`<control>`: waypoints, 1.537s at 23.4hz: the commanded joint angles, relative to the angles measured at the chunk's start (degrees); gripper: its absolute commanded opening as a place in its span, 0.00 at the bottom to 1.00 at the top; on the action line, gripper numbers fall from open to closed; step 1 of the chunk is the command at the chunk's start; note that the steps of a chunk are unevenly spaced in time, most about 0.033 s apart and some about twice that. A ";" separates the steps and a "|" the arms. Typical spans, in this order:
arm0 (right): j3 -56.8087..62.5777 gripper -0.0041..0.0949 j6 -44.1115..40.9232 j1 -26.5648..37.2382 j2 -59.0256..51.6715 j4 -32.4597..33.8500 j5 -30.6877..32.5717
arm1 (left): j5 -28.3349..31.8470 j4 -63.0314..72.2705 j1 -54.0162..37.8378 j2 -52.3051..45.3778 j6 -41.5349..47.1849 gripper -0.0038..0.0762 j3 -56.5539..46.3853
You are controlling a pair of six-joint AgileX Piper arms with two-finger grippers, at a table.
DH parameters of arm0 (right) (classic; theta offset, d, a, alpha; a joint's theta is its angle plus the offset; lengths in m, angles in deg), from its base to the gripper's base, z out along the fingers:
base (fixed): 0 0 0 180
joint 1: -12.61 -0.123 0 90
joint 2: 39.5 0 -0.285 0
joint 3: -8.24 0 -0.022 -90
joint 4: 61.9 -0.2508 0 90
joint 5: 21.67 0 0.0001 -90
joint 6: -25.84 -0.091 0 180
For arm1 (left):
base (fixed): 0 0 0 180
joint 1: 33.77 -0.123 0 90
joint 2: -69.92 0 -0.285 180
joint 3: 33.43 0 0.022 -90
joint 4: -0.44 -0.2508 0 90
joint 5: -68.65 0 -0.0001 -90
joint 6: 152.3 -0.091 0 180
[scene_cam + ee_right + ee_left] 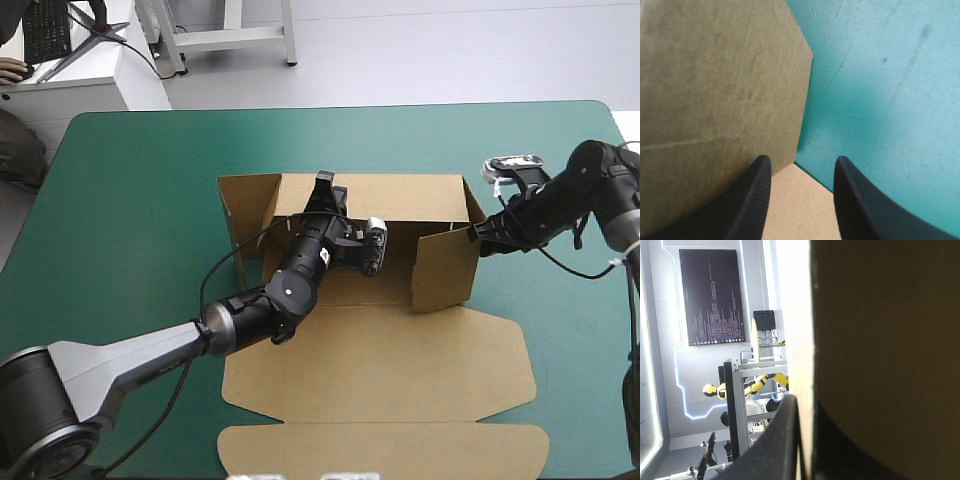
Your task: Fold the box
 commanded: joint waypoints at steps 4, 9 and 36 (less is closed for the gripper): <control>-1.10 0.42 2.14 0.22 -5.42 -1.95 1.06 | -1.14 -2.81 0.28 -2.49 3.05 0.04 0.91; -0.86 0.42 5.41 0.22 -6.50 -5.52 1.06 | -0.92 -2.81 0.28 -3.63 4.62 0.04 3.80; -0.86 0.42 -6.49 -5.59 -6.85 -2.88 1.11 | -1.12 -2.81 0.18 -3.88 4.62 0.04 3.81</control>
